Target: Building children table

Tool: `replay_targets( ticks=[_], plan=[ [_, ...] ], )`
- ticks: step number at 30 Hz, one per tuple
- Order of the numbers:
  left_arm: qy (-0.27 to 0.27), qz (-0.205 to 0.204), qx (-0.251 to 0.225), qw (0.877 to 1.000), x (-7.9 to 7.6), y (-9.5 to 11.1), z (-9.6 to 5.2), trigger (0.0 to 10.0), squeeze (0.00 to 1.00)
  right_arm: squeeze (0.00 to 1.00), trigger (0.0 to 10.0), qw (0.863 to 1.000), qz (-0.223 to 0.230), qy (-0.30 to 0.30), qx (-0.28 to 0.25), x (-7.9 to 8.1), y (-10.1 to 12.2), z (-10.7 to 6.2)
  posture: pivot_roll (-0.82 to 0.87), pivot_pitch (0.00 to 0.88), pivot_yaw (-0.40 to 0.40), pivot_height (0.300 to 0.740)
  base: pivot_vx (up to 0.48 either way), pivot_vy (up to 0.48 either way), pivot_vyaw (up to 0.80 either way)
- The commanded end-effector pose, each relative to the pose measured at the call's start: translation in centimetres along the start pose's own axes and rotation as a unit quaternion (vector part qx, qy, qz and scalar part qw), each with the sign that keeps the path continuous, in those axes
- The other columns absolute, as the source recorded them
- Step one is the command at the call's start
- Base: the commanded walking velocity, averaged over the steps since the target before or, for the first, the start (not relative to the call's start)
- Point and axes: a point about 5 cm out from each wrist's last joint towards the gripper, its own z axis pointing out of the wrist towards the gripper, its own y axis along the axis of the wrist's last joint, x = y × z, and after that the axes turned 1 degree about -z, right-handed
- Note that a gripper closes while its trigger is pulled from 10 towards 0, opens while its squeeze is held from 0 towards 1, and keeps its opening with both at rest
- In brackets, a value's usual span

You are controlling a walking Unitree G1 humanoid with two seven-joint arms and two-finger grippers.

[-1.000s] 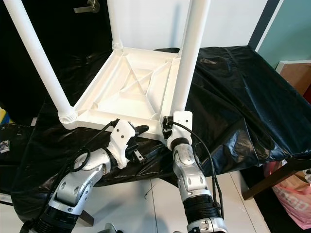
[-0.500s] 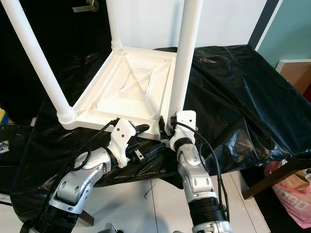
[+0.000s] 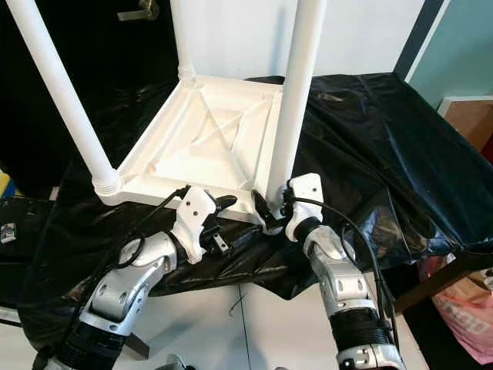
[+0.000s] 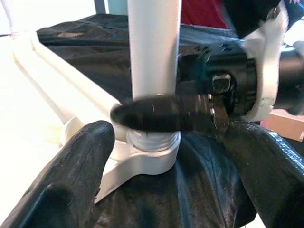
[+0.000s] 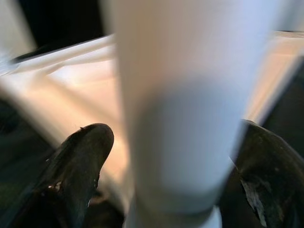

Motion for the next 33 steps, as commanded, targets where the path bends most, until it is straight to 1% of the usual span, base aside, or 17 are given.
replay_targets(
  ticks=[1,2,3,4,5,12,17,18,19,22,24,25,26,27,29,31,33],
  plan=[
    [0.01,0.005,-0.006,1.0,0.2,0.2,0.3,10.0,0.0,0.0,10.0,0.999,-0.011,0.035,0.005,-0.5,0.0,0.2,0.0,0.0,-0.036,0.74,0.0,0.0,0.0],
    [0.009,0.007,-0.007,1.0,0.2,0.2,0.3,10.0,0.0,0.0,10.0,0.998,-0.017,0.051,0.016,-0.7,-0.2,0.2,0.0,0.0,-0.036,0.74,0.0,0.0,0.0],
    [0.008,0.007,-0.007,1.0,0.2,0.3,0.3,10.0,0.0,0.0,4.6,0.998,-0.027,0.059,0.022,-0.9,-0.4,0.3,0.0,0.0,-0.033,0.74,0.0,0.0,0.0],
    [0.008,0.007,-0.007,1.0,0.2,0.3,0.3,10.0,0.0,0.0,4.6,0.998,-0.027,0.059,0.022,-0.9,-0.4,0.3,0.0,0.0,-0.033,0.74,0.0,0.0,0.0],
    [0.008,0.008,-0.008,1.0,0.3,0.3,0.4,10.0,0.0,0.0,0.0,0.997,-0.026,0.064,0.029,-0.9,-0.6,0.3,0.0,0.0,-0.028,0.74,0.0,0.0,0.0],
    [0.0,0.014,-0.006,1.0,0.4,0.2,0.6,10.0,0.0,0.0,0.0,0.995,-0.037,0.086,0.046,-1.0,-1.4,0.0,-0.02,0.0,-0.023,0.74,0.0,0.0,0.0],
    [-0.004,0.017,-0.005,1.0,0.5,0.1,0.8,10.0,0.0,0.0,0.0,0.994,-0.027,0.092,0.051,-0.9,-2.1,-0.2,-0.03,0.0,-0.017,0.74,0.0,0.0,0.0],
    [-0.005,0.017,-0.005,1.0,0.5,0.1,0.8,10.0,0.0,0.0,4.7,0.994,-0.023,0.089,0.051,-0.9,-2.3,-0.2,-0.03,0.0,-0.017,0.74,0.0,0.0,0.0],
    [-0.005,0.017,-0.005,1.0,0.6,0.1,0.8,10.0,0.0,0.0,10.0,0.995,-0.02,0.086,0.052,-0.8,-2.4,-0.2,-0.03,0.0,-0.017,0.74,0.0,0.0,0.0],
    [-0.005,0.018,-0.005,1.0,0.6,0.1,0.8,10.0,0.0,0.0,10.0,0.995,-0.017,0.078,0.051,-0.8,-2.4,-0.1,-0.03,0.0,-0.017,0.74,0.0,0.0,0.0],
    [-0.006,0.017,-0.006,1.0,0.6,0.1,0.9,10.0,0.0,0.0,10.0,0.998,-0.012,0.042,0.055,-0.6,-2.6,0.2,-0.03,0.0,-0.017,0.74,0.0,0.0,0.0],
    [-0.006,0.017,-0.006,1.0,0.6,0.1,0.9,10.0,0.0,0.0,10.0,0.998,-0.012,0.042,0.055,-0.6,-2.6,0.2,-0.03,0.0,-0.017,0.74,0.0,0.0,0.0],
    [-0.005,0.016,-0.007,1.0,0.6,0.1,0.9,10.0,0.0,0.0,10.0,0.998,-0.011,0.014,0.055,-0.4,-2.7,0.4,-0.03,0.0,-0.019,0.74,0.0,0.0,0.0],
    [-0.005,0.016,-0.007,1.0,0.6,0.1,0.9,10.0,0.0,0.0,10.0,0.998,-0.011,0.014,0.055,-0.4,-2.7,0.4,-0.03,0.0,-0.019,0.74,0.0,0.0,0.0],
    [-0.005,0.015,-0.007,1.0,0.5,0.0,0.8,10.0,0.0,0.0,10.0,0.998,0.0,-0.033,0.055,0.1,-2.9,0.7,-0.03,0.0,-0.017,0.74,0.0,0.0,0.0],
    [-0.005,0.014,-0.007,1.0,0.5,-0.1,0.8,10.0,0.0,0.0,10.0,0.997,0.005,-0.048,0.056,0.2,-3.0,0.8,-0.03,0.0,-0.017,0.74,0.0,0.0,0.0],
    [-0.005,0.014,-0.006,1.0,0.5,-0.1,0.7,10.0,0.0,0.0,10.0,0.993,0.027,-0.099,0.062,0.7,-3.3,1.0,-0.02,0.0,-0.012,0.74,0.0,0.0,0.0]
  ],
)
